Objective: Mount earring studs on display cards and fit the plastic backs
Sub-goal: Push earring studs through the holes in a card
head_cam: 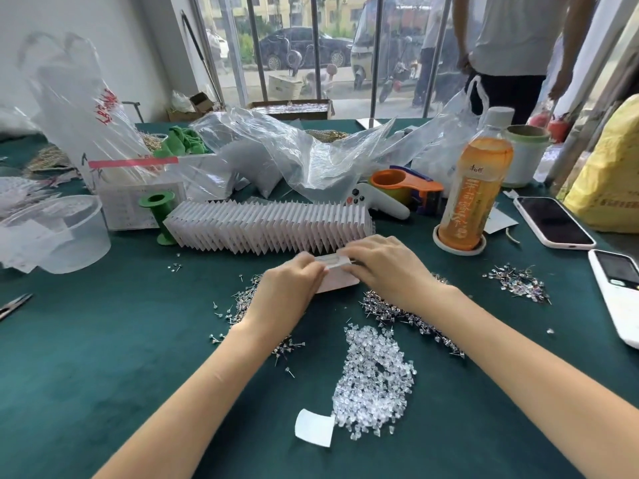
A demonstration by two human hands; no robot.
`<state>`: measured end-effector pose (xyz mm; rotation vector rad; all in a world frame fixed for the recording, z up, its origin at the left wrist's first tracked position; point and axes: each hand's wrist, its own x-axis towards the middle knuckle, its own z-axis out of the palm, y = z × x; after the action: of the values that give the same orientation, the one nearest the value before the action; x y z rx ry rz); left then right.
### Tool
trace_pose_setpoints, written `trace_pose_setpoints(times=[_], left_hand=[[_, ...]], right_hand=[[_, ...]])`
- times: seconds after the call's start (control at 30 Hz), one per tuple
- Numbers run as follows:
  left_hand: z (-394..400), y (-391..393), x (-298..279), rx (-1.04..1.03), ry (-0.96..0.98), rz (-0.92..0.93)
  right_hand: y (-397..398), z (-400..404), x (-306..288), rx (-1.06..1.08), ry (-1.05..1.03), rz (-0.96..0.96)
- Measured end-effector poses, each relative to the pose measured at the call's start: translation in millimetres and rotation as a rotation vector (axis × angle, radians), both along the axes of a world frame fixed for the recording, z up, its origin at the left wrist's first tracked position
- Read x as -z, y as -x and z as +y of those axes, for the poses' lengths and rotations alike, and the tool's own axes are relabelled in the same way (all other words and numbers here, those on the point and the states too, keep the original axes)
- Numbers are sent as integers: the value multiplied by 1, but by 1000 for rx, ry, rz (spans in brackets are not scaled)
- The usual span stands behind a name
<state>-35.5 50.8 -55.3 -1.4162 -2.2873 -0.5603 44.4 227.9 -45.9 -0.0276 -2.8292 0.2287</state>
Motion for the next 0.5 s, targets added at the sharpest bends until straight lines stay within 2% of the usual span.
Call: trace_pose_setpoints(times=[0.07, 0.1, 0.13, 0.23, 0.27, 0.33, 0.4, 0.43, 0.5], left_hand=[[-1, -1, -6, -60, -233, -46], [-1, -1, -10, -91, -359, -137], [-1, -2, -14, -116, -482, -298], [0, -6, -21, -108, -778, -1039], [0, -9, -22, -92, -833, -1258], [-4, -14, -21, -41, -829, -1534], [-12, -18, -19, 43, -726, -1622], [-17, -18, -16, 50, -653, -1553], [-33, -13, -13, 15, -477, -1164]], right_hand=[[-6, -7, 0, 127, 374, 169], [-8, -11, -1, 178, 586, 194], [-10, -15, -3, 211, 784, 183], [-13, -26, -9, 198, 1276, 62], [-14, -30, -11, 178, 1397, 42], [-14, -36, -14, 164, 1486, 59], [-15, -37, -16, 175, 1426, 82], [-16, -36, -17, 177, 1365, 79], [-18, -33, -20, 165, 1240, 45]])
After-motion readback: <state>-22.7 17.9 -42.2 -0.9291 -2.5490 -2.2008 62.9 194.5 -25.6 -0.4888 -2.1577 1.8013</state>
